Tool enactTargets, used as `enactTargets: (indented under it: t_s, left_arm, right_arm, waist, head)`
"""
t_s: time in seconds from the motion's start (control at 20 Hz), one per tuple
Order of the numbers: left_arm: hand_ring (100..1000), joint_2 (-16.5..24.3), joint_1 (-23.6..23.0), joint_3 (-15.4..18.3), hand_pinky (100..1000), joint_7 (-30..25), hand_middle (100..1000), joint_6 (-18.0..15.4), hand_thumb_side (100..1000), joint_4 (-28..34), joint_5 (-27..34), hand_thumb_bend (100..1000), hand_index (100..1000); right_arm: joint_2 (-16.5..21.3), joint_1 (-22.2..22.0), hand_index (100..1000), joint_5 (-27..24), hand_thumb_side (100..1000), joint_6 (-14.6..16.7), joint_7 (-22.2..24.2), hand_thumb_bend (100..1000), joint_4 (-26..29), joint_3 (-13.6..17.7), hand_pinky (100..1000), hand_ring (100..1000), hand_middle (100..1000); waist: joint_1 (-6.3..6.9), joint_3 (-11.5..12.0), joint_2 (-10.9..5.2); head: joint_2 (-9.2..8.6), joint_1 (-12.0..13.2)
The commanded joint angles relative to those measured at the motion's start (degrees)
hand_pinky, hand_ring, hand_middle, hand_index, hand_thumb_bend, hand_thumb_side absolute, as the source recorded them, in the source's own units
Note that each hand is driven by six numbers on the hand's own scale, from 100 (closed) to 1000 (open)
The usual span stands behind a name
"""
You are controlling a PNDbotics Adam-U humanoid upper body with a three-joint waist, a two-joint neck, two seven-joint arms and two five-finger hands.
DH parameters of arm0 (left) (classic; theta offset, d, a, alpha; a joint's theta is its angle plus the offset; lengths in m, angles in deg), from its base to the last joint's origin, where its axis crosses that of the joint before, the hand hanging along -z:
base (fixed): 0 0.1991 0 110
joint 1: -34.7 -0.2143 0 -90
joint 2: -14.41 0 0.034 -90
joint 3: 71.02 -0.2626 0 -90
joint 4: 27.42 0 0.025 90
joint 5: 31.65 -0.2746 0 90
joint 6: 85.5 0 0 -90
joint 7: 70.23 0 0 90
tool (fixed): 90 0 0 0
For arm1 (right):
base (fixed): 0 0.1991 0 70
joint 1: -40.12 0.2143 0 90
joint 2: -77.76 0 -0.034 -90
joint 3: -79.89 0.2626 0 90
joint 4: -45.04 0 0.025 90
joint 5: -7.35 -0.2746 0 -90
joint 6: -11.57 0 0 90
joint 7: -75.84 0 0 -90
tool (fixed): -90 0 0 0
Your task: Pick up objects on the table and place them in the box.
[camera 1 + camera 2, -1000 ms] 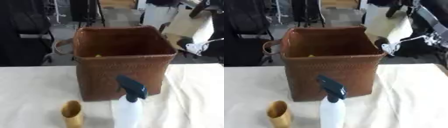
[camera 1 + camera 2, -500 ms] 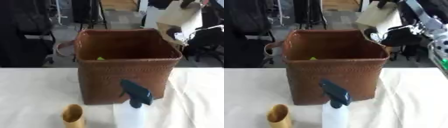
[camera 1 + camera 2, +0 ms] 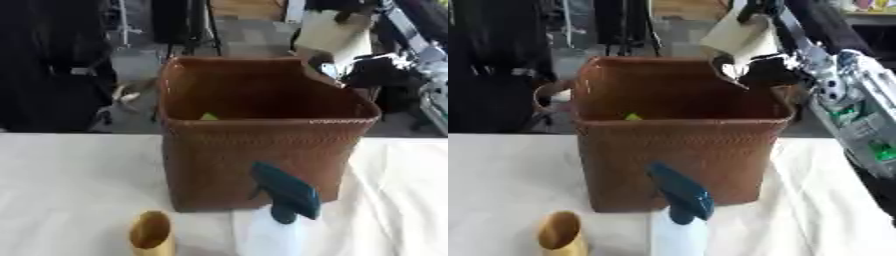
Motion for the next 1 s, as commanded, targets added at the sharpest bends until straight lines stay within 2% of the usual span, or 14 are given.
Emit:
enactTargets:
  t_s: [0.05, 0.1, 0.45, 0.6, 0.95, 1.0]
  left_arm:
    - [737, 2.06, 1.05, 0.12, 707, 0.04, 781, -0.48, 922, 0.52, 0.06, 100, 689]
    - [737, 1.98, 1.41, 0.09, 707, 0.07, 781, -0.58, 907, 0.52, 0.08, 100, 689]
    - [737, 1.79, 2.83, -0.12, 708, -0.02, 780, -0.94, 905, 0.52, -0.23, 100, 689]
    - [737, 1.66, 3.80, -0.34, 708, -0.09, 779, -1.12, 904, 0.52, -0.43, 100, 690]
    - [738, 1.61, 4.53, -0.57, 708, -0.43, 781, -1.50, 904, 0.52, -0.25, 100, 691]
    - [738, 1.64, 4.47, -0.56, 708, -0.45, 781, -1.51, 904, 0.52, -0.23, 100, 691]
  right_arm:
    - [0.71, 1.57, 325, -0.28, 168, 1.99, -3.28, 312, -2.96, 0.88, 559, 162, 270]
    - [0.68, 1.61, 325, -0.27, 273, 2.74, -4.52, 166, -3.72, 1.04, 559, 162, 269]
    - [0.37, 1.51, 328, -0.79, 275, 7.78, -10.19, 164, -9.56, 1.50, 548, 162, 270]
    - [0.59, 1.65, 330, 0.04, 270, 9.55, -13.06, 168, -11.63, 1.98, 560, 167, 271]
    - [0.89, 3.10, 335, 1.46, 277, 12.48, -17.47, 156, -16.01, 2.84, 586, 200, 271]
    - [0.98, 3.38, 460, 1.37, 388, 13.00, -17.02, 136, -16.29, 2.67, 640, 399, 417]
  waist:
    - [0.02, 0.50, -0.81]
    - [-0.13, 1.22, -0.39]
    - [-0.65, 3.91, 1.31]
    - [-0.94, 5.26, 2.24]
    - [-1.36, 6.41, 3.11]
    - [-1.42, 6.39, 3.15]
  head:
    - [-1.05, -1.23]
    - [-1.38, -2.02]
    - [-3.00, -4.93]
    - [-3.99, -7.01]
    - [-4.99, -8.81]
    - [-5.05, -8.87]
